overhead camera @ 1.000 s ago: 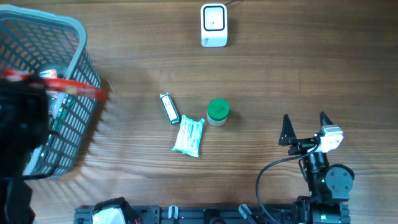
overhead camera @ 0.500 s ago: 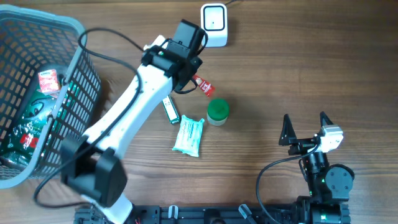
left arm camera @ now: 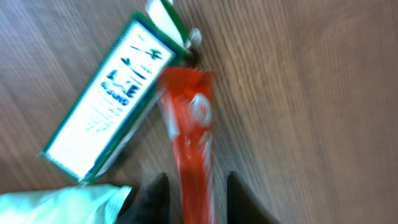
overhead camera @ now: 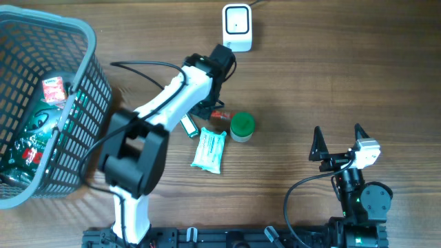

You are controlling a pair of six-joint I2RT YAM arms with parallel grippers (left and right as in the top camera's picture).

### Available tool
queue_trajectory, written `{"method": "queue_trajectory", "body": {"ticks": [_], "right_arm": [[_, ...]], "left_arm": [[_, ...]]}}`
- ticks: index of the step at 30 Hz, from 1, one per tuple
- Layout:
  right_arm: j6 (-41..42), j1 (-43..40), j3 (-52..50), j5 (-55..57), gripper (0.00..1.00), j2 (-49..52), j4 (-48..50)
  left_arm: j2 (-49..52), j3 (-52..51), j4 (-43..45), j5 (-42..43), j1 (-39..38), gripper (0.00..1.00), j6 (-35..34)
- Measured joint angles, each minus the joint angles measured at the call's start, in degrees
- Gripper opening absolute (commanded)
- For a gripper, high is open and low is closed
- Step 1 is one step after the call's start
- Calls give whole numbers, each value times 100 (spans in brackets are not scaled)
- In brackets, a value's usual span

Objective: Scan the item barcode
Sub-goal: 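Carry the red sachet past the scanner and lay it on the table, then reach into the basket and grasp the orange Kleenex tissue pack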

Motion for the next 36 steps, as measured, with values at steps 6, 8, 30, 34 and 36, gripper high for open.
{"method": "queue_trajectory", "body": {"ticks": [6,8,30,34,36], "right_arm": [[0,0,0,2,100,0,0],[0,0,0,0,100,0,0],[0,0,0,0,100,0,0],[0,0,0,0,100,0,0],[0,0,0,0,100,0,0]], "left_arm": [[-1495,667,-122,-140,529,100,772],[-2203,922,-140,-188,798,100,1088],[-2712,828,365,-1005,6087,84,3985],[-2483,273,1244,-481,6098,88,5493],[-2358,68,1440,-269,6100,91,6063]]}}
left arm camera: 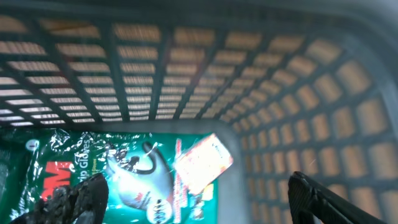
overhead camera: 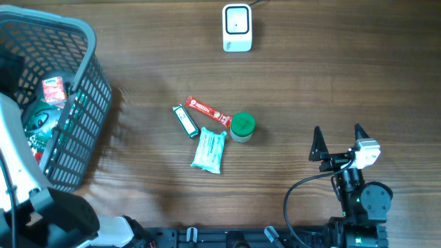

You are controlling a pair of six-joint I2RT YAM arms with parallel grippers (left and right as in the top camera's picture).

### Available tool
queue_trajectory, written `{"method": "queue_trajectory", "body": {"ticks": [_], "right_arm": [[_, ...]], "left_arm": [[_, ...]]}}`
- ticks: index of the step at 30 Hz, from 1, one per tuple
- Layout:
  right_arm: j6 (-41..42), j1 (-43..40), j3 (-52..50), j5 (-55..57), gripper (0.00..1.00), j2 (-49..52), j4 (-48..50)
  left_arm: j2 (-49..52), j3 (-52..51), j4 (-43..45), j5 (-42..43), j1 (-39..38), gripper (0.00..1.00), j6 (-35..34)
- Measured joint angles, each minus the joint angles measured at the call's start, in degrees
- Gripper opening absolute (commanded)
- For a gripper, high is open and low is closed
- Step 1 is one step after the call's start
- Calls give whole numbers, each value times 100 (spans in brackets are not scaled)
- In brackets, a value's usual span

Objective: Scan the item barcode
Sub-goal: 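Reach into the basket and grasp the orange Kleenex tissue pack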

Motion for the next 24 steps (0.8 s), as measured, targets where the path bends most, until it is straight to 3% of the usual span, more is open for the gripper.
{"method": "queue_trajectory", "body": {"ticks": [13,15,18,20,22,23,24], "right_arm": [[0,0,0,2,100,0,0],[0,0,0,0,100,0,0],[0,0,0,0,100,2,-2],[0,0,0,2,100,2,0],[0,0,0,0,100,0,0],[0,0,0,0,100,0,0],[0,0,0,0,100,0,0]], "left_arm": [[2118,-142,704,315,-208,93,2367],[2411,-144,713,396,-302,100,2730],[2730,-138,879,511,-492,100,3287],[2730,-140,907,531,-573,77,3508],[2730,-140,911,527,-610,69,3604],[2730,-140,911,487,-612,58,3711],[2732,-140,914,435,-608,40,3746]]}}
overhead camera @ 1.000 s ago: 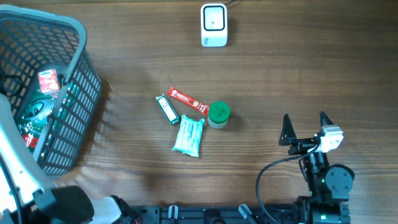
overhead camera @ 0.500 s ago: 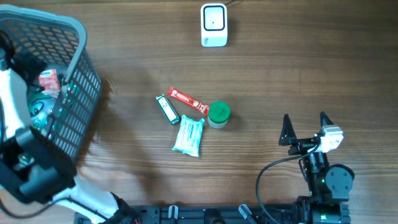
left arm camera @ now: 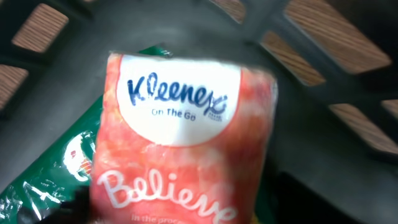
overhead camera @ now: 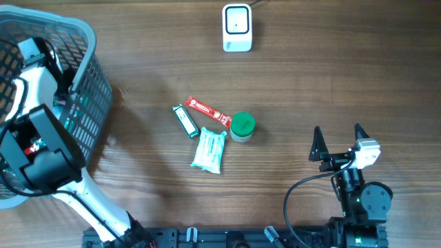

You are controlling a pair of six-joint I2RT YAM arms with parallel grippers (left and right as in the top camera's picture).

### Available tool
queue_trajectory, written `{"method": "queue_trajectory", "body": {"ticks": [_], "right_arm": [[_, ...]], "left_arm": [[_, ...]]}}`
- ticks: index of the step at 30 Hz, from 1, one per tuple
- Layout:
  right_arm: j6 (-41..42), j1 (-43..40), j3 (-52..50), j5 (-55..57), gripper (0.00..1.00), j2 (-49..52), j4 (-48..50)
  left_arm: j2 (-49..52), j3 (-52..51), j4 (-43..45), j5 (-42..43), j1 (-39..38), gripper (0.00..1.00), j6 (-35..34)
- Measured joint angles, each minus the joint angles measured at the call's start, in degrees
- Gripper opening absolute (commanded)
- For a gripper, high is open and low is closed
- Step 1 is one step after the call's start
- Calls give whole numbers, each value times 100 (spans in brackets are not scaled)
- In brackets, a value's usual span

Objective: Scan the item barcode
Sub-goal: 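Reach into the basket and grasp the orange Kleenex tissue pack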

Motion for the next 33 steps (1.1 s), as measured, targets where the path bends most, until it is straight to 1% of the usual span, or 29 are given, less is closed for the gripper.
{"method": "queue_trajectory", "body": {"ticks": [1,3,4,10,14,19,21,24,29,30,31,33], "right_arm": [[0,0,0,0,100,0,0],[0,0,0,0,100,0,0],[0,0,0,2,100,0,0],[0,0,0,0,100,0,0],[0,0,0,0,100,0,0],[0,0,0,0,100,0,0],[0,0,0,2,100,0,0],[0,0,0,0,100,0,0],[0,0,0,2,100,0,0],[0,0,0,0,100,0,0],[0,0,0,0,100,0,0],[0,0,0,2,100,0,0]], "left_arm": [[0,0,0,-68,2,30,42],[4,0,7,-216,2,16,57],[4,0,13,-278,0,4,107],[-146,-15,17,-437,7,4,127],[-1012,-68,-11,-514,20,4,68],[-2710,-66,7,-599,50,4,-299],[-3204,-57,0,-605,50,4,-369],[-3565,-57,-48,-619,50,4,-433],[-3801,-57,-166,-616,50,4,-645],[-3851,-57,-188,-616,50,12,-695],[-3952,-57,-203,-619,50,16,-780],[-4063,-57,-208,-616,50,18,-857]]}}
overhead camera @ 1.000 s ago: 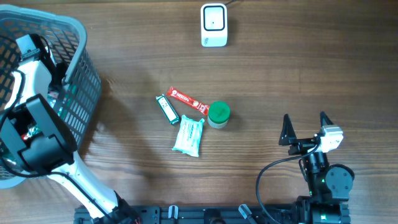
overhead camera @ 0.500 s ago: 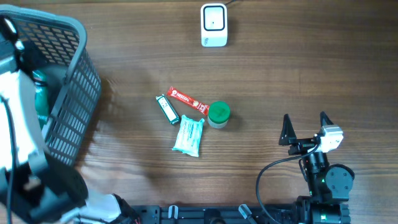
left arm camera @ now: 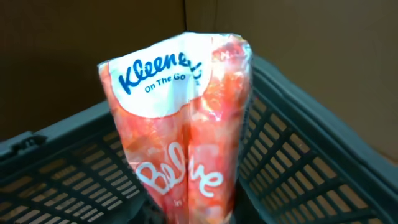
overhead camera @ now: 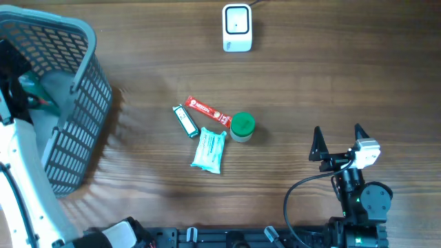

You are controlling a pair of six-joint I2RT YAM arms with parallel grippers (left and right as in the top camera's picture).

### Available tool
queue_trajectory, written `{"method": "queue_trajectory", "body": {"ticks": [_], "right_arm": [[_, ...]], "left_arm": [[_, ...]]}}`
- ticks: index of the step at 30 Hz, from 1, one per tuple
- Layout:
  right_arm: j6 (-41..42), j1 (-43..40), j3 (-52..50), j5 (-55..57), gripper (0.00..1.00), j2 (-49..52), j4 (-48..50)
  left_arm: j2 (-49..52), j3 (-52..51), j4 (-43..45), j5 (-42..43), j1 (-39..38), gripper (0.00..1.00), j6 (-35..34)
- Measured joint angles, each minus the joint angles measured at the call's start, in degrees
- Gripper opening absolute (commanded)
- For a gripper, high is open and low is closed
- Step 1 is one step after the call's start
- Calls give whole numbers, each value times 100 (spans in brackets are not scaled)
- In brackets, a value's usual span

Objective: Scan the item barcode
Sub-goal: 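Reach into the basket and grasp the orange Kleenex tissue pack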

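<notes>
A pink-and-white Kleenex tissue pack (left arm camera: 180, 118) stands upright in the left wrist view, creased down its middle, and my left gripper (left arm camera: 193, 210) is shut on its lower end. The pack hangs above the grey mesh basket (left arm camera: 298, 143). My dark fingers are mostly hidden behind the pack. In the overhead view the left arm (overhead camera: 8, 145) sits at the far left edge by the basket (overhead camera: 69, 24); the pack cannot be made out there. The white barcode scanner (overhead camera: 236, 27) stands at the table's back middle. My right gripper (overhead camera: 337, 141) rests open at the front right, holding nothing.
A red stick packet (overhead camera: 207, 110), a green-and-white box (overhead camera: 185, 120), a mint tissue packet (overhead camera: 208, 149) and a green-lidded tub (overhead camera: 242, 126) lie at mid-table. A green packet (overhead camera: 34, 89) lies inside the basket.
The left gripper was low over the Kleenex pack lying on the green packet in the basket. Now it is shut on the pack, which is held upright above the basket.
The left gripper stood over the red stick packet at mid-table. Then the stick lay on the table and the gripper was open inside the basket. Then it was right at the Kleenex pack, and now it holds the pack above the basket. The right arm stayed still.
</notes>
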Motion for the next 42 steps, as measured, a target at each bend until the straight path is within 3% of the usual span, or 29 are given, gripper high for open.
{"method": "queue_trajectory", "body": {"ticks": [7,8,9,10,11,12,23,27,33,36,42], "right_arm": [[0,0,0,0,100,0,0],[0,0,0,-2,100,0,0],[0,0,0,0,100,0,0],[0,0,0,-2,100,0,0],[0,0,0,0,100,0,0],[0,0,0,-2,100,0,0],[0,0,0,0,100,0,0],[0,0,0,-2,100,0,0],[0,0,0,-2,100,0,0],[0,0,0,-2,100,0,0],[0,0,0,0,100,0,0]], "left_arm": [[-297,0,-11,-2,0,15,-92],[-297,0,-13,-2,0,27,-90],[-297,0,-13,-2,0,29,-92],[-297,0,-13,-2,0,27,-116],[-297,0,-13,-2,0,7,-120],[-297,0,-15,-2,0,4,-114],[-348,-2,-120,11,-9,4,-323],[-800,-2,-81,719,-286,4,-525],[-1432,22,-332,3397,-2057,4,-254],[-1014,20,-942,3989,-3233,4,334],[520,-382,-1252,3644,-4750,4,780]]}}
